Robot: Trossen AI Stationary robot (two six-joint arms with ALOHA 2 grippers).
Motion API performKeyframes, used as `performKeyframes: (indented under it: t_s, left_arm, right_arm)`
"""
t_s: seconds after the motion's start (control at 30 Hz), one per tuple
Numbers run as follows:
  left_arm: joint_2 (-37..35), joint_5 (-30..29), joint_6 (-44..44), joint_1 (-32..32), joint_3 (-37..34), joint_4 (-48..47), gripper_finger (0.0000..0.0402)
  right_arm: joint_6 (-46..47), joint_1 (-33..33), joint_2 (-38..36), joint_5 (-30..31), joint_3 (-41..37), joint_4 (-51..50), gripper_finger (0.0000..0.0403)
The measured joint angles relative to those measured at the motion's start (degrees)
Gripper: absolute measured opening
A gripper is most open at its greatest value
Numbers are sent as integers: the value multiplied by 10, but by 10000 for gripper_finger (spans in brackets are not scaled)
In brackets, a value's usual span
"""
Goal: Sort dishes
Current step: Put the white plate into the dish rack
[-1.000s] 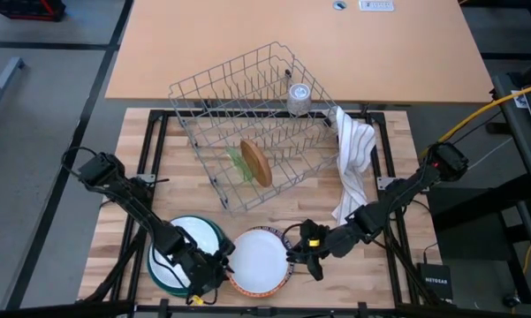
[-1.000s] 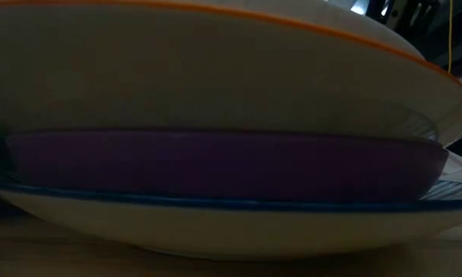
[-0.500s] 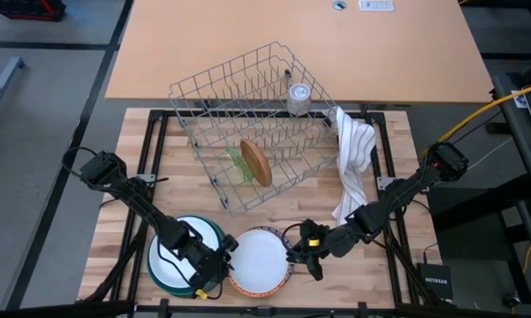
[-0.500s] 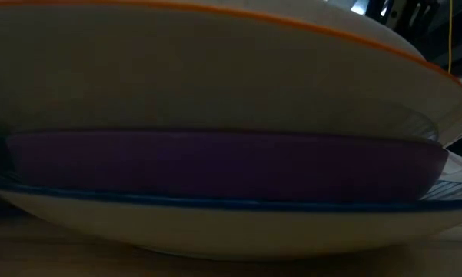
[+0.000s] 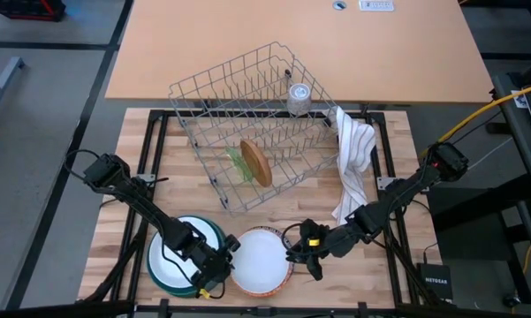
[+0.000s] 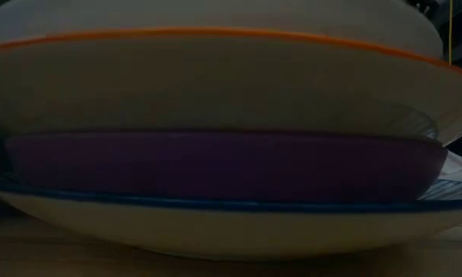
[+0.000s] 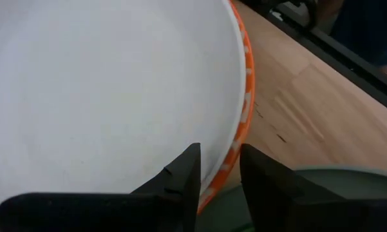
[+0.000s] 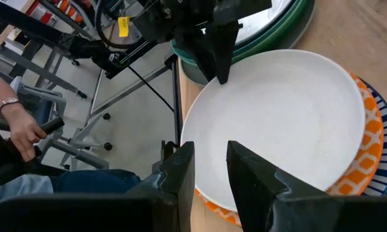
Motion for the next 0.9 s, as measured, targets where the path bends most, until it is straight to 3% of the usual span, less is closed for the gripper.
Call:
performKeyframes:
  t_s: [0.37, 0.73, 0.9]
  left_arm:
    - [-2, -3, -5, 0, 0, 3, 6]
    - [-4, -5, -14, -2, -1, 51, 3]
    - [-4, -41, -21, -2, -1, 77, 2]
  right_arm:
    - [0, 0, 0, 0, 0, 0, 97]
    - [0, 0, 0, 0, 0, 3, 97]
    - [8, 0, -1, 0, 0, 16, 97]
